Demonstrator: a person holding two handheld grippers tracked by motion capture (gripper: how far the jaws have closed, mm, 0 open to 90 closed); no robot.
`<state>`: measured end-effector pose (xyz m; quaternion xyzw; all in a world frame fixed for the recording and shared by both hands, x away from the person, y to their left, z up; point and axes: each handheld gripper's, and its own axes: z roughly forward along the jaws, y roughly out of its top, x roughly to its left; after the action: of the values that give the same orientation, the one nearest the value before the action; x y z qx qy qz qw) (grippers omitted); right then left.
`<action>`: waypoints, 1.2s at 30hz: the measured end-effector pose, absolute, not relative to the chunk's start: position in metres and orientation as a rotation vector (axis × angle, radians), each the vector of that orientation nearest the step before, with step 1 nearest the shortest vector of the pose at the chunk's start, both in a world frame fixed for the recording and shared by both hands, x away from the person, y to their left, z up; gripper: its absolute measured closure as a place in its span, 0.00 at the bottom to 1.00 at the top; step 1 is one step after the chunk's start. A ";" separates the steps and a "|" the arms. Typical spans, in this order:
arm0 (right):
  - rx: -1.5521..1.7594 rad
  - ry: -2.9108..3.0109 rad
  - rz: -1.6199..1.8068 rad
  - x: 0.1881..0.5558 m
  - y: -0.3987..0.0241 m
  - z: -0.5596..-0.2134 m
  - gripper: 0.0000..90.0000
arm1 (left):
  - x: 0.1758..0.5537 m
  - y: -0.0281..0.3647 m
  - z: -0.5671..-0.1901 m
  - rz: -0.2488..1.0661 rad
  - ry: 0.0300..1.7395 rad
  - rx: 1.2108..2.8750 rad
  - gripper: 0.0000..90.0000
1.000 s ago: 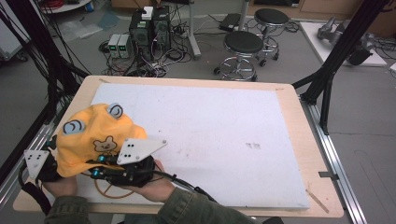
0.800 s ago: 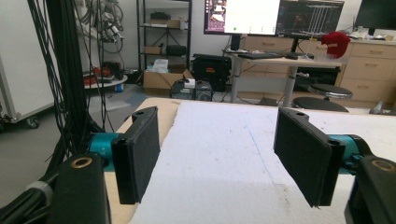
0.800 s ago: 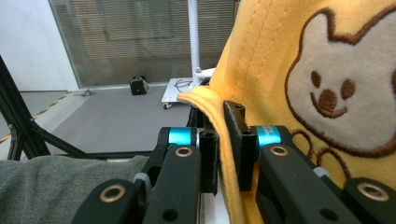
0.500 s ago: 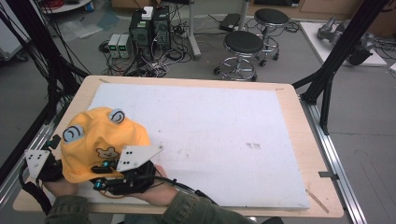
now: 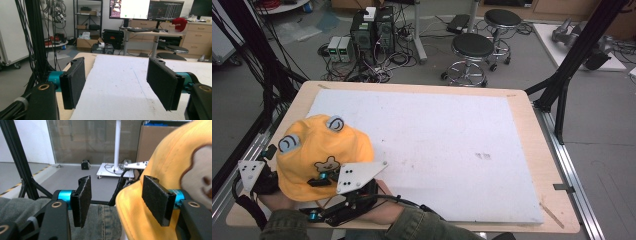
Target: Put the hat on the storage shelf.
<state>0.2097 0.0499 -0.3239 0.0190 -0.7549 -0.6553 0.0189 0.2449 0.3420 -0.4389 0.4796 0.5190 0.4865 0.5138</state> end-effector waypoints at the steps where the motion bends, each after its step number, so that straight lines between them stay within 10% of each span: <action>1: 0.062 -2.340 -2.040 0.210 0.048 -0.322 0.44 | 0.245 0.342 -0.439 1.170 1.249 1.153 0.35; 12: 0.015 -2.300 -2.186 0.219 0.022 -0.294 0.42 | 0.245 0.341 -0.439 1.170 1.248 1.154 0.35; 22: -0.210 -2.215 -2.358 0.239 -0.014 -0.277 0.14 | 0.245 0.341 -0.439 1.170 1.246 1.158 0.35; 36: -0.350 -2.299 -2.419 0.254 -0.038 -0.282 0.13 | 0.245 0.341 -0.439 1.172 1.247 1.157 0.35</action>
<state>0.2536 -0.0384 -0.2822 -0.1036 -0.6812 -0.7168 -0.1065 0.2450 0.3413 -0.4388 0.4810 0.5183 0.4872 0.5125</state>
